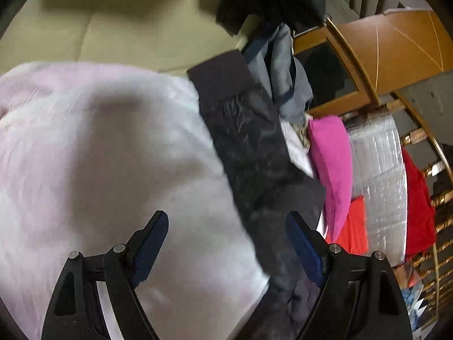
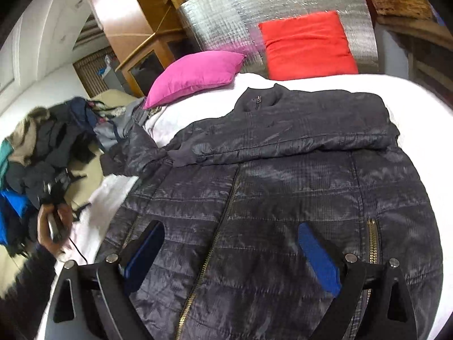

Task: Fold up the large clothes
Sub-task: 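Grasp the other sleeve's ribbed cuff with the left gripper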

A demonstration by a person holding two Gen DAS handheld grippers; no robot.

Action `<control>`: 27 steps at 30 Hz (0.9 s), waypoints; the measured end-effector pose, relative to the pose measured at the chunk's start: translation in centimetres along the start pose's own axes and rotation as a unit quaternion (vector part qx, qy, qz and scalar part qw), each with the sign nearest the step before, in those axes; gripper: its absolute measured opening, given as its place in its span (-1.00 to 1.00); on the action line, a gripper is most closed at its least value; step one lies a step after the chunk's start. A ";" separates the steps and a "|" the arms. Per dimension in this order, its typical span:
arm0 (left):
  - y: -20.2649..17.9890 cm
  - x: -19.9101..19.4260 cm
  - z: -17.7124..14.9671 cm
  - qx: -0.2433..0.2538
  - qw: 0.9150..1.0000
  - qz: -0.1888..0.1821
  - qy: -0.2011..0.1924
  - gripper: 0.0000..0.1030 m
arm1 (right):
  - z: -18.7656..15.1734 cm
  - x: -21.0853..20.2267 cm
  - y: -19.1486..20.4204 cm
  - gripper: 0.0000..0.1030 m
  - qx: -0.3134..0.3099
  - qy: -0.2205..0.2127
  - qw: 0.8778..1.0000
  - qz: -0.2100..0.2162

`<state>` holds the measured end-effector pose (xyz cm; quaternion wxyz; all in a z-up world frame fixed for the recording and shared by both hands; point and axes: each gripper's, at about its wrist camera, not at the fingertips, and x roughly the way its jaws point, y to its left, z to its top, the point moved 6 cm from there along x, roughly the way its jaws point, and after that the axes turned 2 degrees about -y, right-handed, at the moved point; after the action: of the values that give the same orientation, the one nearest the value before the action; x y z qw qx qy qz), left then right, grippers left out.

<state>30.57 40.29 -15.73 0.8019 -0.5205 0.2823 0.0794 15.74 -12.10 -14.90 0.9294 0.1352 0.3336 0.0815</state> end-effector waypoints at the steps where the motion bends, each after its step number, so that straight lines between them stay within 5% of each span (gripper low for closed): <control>1: 0.0 0.4 0.8 -0.007 1.000 -0.006 0.000 0.65 | -0.2 0.4 0.3 0.88 -0.005 0.003 1.000 0.000; 5: -0.1 3.5 3.7 -0.058 0.997 -0.040 0.017 0.63 | -1.0 1.7 0.8 0.88 -0.021 0.014 1.000 -0.004; 10: -1.8 7.3 5.1 -0.042 0.997 -0.051 0.029 0.63 | -1.1 2.1 1.1 0.88 -0.018 0.018 1.000 0.000; 17: -1.1 11.8 6.7 -0.038 0.999 -0.023 0.031 0.62 | -0.2 1.5 1.4 0.88 -0.022 0.006 1.000 0.001; 27: -1.4 15.6 7.3 -0.030 0.999 -0.027 0.036 0.54 | -0.5 2.1 0.4 0.88 -0.003 0.012 1.000 -0.004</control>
<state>46.80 43.48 -20.78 0.7770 -0.5544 0.2943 0.0472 16.96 -11.10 -16.36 0.9260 0.1301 0.3452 0.0802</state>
